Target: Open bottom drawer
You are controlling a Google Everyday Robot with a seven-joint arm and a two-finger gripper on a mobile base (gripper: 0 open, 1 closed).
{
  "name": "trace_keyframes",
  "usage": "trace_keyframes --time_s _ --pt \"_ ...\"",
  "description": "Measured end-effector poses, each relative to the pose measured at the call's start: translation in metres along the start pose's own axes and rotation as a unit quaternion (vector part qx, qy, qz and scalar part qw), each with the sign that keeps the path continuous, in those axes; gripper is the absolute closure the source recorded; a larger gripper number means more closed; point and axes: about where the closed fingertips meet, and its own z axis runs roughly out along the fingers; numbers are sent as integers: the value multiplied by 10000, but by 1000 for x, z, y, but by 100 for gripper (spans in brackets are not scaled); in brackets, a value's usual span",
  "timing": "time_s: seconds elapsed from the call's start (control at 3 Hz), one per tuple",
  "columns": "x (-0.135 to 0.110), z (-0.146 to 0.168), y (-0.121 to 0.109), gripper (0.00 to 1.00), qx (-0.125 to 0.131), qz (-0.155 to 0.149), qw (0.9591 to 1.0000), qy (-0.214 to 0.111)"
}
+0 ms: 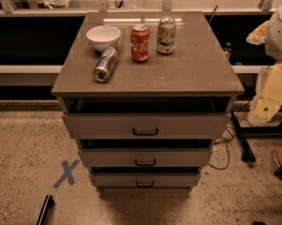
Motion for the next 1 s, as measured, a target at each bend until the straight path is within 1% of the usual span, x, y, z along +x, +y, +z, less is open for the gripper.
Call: trace_keyframes --time_s 0.33,0.67,1.0 --pt "0 0 0 0 0 0 10000 0" --pt "7 26 6 0 -39 -4 9997 -236" --pt "20 75 28 0 -130 -50 9950 -994"
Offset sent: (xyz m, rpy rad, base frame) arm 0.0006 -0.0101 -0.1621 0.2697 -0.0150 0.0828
